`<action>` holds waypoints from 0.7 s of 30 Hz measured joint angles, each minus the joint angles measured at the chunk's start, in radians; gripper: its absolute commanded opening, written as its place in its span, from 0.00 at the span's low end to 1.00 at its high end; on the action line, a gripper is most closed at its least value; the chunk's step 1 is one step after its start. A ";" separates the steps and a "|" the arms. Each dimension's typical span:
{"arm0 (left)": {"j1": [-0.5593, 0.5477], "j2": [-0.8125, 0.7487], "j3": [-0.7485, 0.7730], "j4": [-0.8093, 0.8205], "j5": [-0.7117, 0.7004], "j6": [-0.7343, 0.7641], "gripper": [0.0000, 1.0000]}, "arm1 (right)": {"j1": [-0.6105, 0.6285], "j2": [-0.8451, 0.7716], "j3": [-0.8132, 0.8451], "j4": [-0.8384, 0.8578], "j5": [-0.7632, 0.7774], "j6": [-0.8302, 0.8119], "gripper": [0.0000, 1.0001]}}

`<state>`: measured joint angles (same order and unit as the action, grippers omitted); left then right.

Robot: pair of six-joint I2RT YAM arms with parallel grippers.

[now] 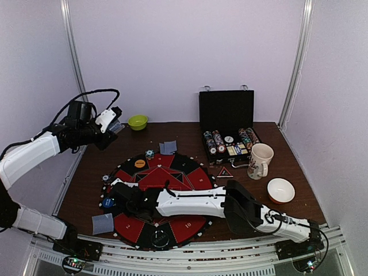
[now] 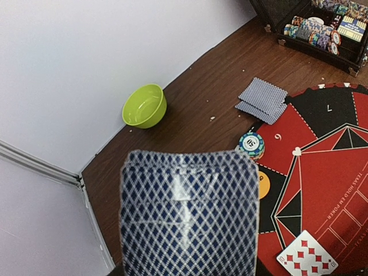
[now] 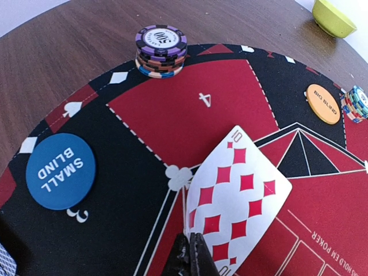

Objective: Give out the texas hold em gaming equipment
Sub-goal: Flop the poker card in the community card area.

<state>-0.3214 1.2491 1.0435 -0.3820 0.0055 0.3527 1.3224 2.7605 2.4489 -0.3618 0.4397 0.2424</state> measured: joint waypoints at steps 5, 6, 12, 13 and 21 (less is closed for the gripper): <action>0.000 0.000 0.000 0.000 0.005 0.000 0.41 | -0.005 0.008 0.000 0.022 0.002 0.019 0.00; 0.000 0.000 0.000 0.000 0.006 0.000 0.41 | -0.005 0.009 0.000 0.025 0.002 0.023 0.00; 0.000 0.000 0.000 0.000 0.011 0.000 0.41 | -0.003 0.013 0.000 0.031 0.002 0.045 0.00; 0.000 0.000 0.000 0.000 0.010 0.000 0.41 | -0.003 0.013 0.000 0.032 0.002 0.051 0.00; 0.000 0.000 0.000 0.000 0.011 0.000 0.41 | -0.001 0.013 -0.014 0.057 0.000 0.089 0.21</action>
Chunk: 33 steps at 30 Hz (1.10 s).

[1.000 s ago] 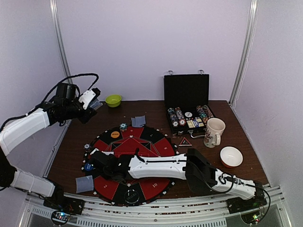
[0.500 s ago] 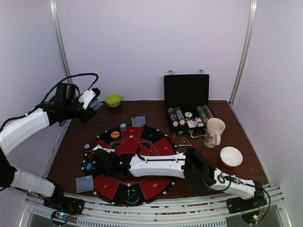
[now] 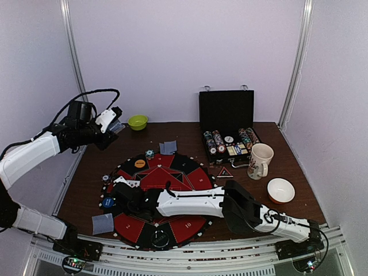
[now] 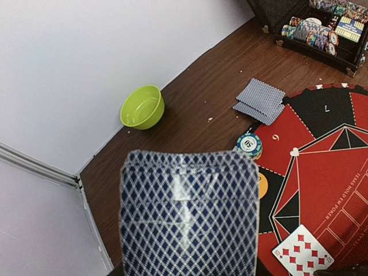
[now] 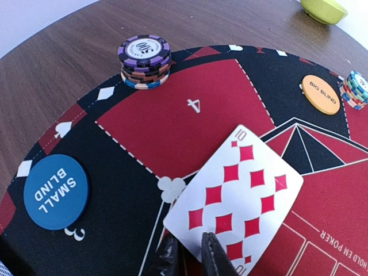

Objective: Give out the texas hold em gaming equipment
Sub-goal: Flop the poker card in the community card area, then pick up the poker card from the face-down deck piles.

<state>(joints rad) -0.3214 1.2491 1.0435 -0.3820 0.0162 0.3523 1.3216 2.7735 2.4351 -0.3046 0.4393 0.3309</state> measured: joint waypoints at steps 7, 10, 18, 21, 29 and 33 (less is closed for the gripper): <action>0.000 0.000 0.000 0.000 0.004 0.000 0.41 | 0.000 -0.002 -0.013 0.023 -0.003 0.009 0.32; 0.000 0.000 0.000 0.000 0.006 0.000 0.41 | 0.000 -0.014 -0.031 0.035 -0.019 0.004 0.39; 0.000 0.000 0.000 0.000 0.007 0.000 0.41 | 0.007 -0.210 -0.263 0.068 -0.186 -0.108 0.48; 0.000 0.000 0.000 0.000 0.008 0.000 0.41 | 0.004 -0.348 -0.359 0.098 -0.300 -0.138 0.49; 0.000 0.000 -0.003 0.000 0.080 0.019 0.41 | -0.163 -0.789 -0.702 0.285 -0.689 -0.087 0.53; 0.000 0.000 -0.005 0.000 0.143 0.039 0.40 | -0.324 -0.904 -0.870 0.372 -0.790 0.014 0.55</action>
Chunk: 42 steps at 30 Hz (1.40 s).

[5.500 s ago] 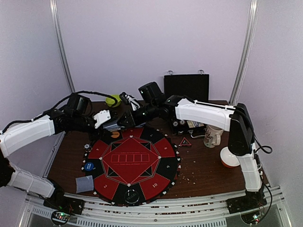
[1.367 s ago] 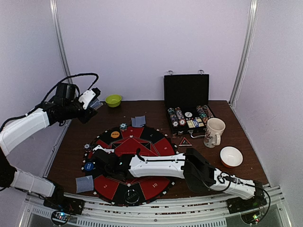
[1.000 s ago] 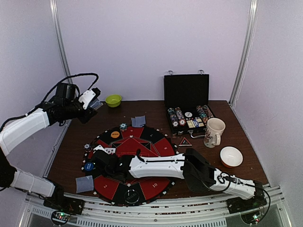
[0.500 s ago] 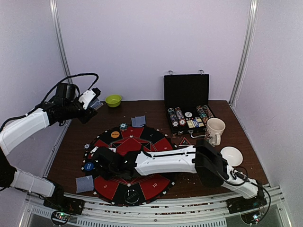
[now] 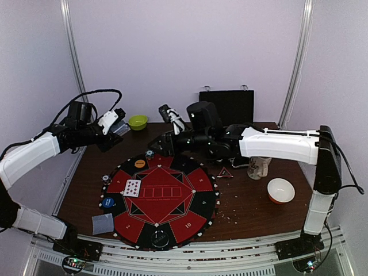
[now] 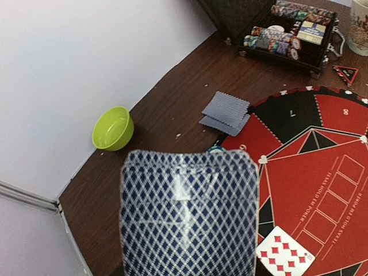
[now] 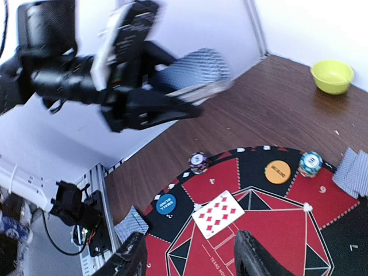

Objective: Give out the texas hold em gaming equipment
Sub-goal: Pick up the poker card from the face-down deck piles.

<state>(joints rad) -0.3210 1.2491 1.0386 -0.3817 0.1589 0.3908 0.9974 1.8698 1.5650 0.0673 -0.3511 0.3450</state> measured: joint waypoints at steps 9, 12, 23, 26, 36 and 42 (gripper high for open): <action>-0.089 -0.022 -0.037 -0.042 0.175 0.118 0.37 | -0.126 0.046 0.030 0.026 -0.139 0.172 0.74; -0.149 -0.018 -0.037 -0.074 0.188 0.156 0.37 | -0.122 0.099 0.131 0.029 -0.198 0.192 0.76; -0.167 -0.017 -0.037 -0.109 0.204 0.202 0.37 | -0.114 0.256 0.296 -0.078 -0.296 0.172 0.75; -0.167 -0.016 -0.037 -0.109 0.204 0.203 0.37 | -0.110 0.297 0.350 -0.112 -0.314 0.154 0.74; -0.167 -0.011 -0.037 -0.118 0.195 0.204 0.37 | -0.083 0.388 0.485 -0.208 -0.287 0.101 0.70; -0.167 -0.001 -0.037 -0.127 0.182 0.206 0.37 | -0.077 0.397 0.523 -0.286 -0.201 0.042 0.54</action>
<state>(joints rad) -0.4881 1.2480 1.0012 -0.5083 0.3412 0.5968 0.9199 2.2673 2.0876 -0.2192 -0.5522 0.3874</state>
